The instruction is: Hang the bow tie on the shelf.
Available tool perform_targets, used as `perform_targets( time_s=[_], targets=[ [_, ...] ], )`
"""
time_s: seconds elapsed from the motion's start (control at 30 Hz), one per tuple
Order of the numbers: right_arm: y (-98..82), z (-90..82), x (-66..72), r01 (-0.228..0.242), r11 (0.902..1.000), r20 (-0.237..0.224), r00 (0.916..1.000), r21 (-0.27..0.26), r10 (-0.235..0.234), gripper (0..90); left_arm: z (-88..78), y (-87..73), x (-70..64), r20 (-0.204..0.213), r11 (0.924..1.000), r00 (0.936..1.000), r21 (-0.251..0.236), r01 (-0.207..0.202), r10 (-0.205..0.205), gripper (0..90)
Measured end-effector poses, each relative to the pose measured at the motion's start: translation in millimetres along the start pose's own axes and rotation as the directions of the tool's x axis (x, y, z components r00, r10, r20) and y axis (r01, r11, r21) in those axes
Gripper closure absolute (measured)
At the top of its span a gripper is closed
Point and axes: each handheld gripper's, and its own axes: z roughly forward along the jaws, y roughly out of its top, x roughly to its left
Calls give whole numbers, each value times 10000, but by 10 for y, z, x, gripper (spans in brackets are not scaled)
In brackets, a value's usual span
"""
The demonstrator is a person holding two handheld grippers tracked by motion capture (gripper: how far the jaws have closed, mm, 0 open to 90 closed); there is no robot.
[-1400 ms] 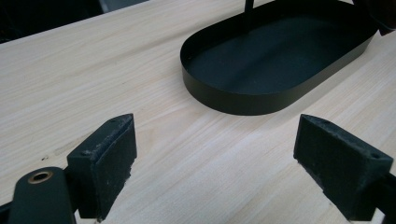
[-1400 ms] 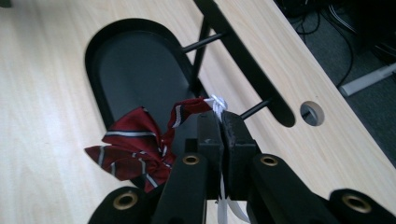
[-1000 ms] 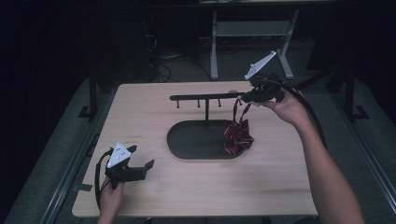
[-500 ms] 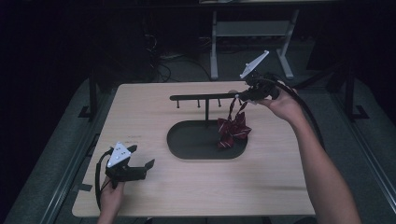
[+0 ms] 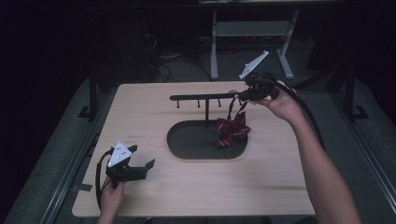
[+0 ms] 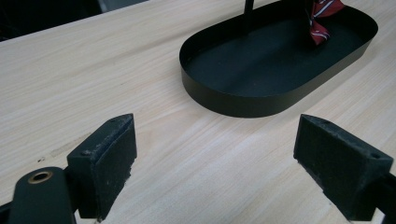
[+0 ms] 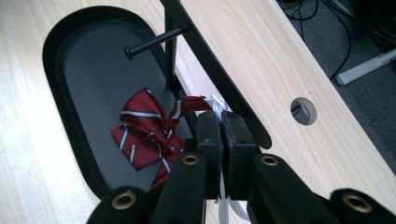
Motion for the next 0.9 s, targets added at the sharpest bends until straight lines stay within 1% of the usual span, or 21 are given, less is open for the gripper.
perform_targets(
  time_s=[0.07, 0.27, 0.5, 0.57, 0.67, 0.83, 0.9],
  targets=[
    [5, 7, 2, -28, 10000, 73, 10000, 9, 28, 871, -4, 1, -1, 2, 10000, 10000, -3, -24, 24, 130],
    [5, 10, -15, -68, 10000, 91, 9999, -38, 68, 871, -6, 2, 1, -4, 10000, 10000, -7, -33, 33, 130],
    [-1, 17, -29, -126, 9999, -21, 9999, -29, 126, 864, -6, 2, 1, -6, 10000, 10000, -10, -11, 11, 130],
    [-2, 8, -29, -97, 9999, -5, 10000, -130, 97, 860, -3, 3, 1, -2, 10000, 10000, -16, 19, -19, 130],
    [-5, 3, -29, -78, 9999, 40, 10000, -145, 79, 856, 3, 3, -1, 7, 10000, 10000, -2, 20, -20, 130],
    [-10, -20, -26, -133, 9995, -51, 9999, -293, 131, 836, 6, 3, -4, 22, 10000, 10000, -24, 48, -48, 130],
    [-7, -25, -18, -107, 9996, 1, 9999, -257, 107, 833, 4, 4, -1, 15, 10000, 10000, -13, 28, -28, 129]
  ],
)
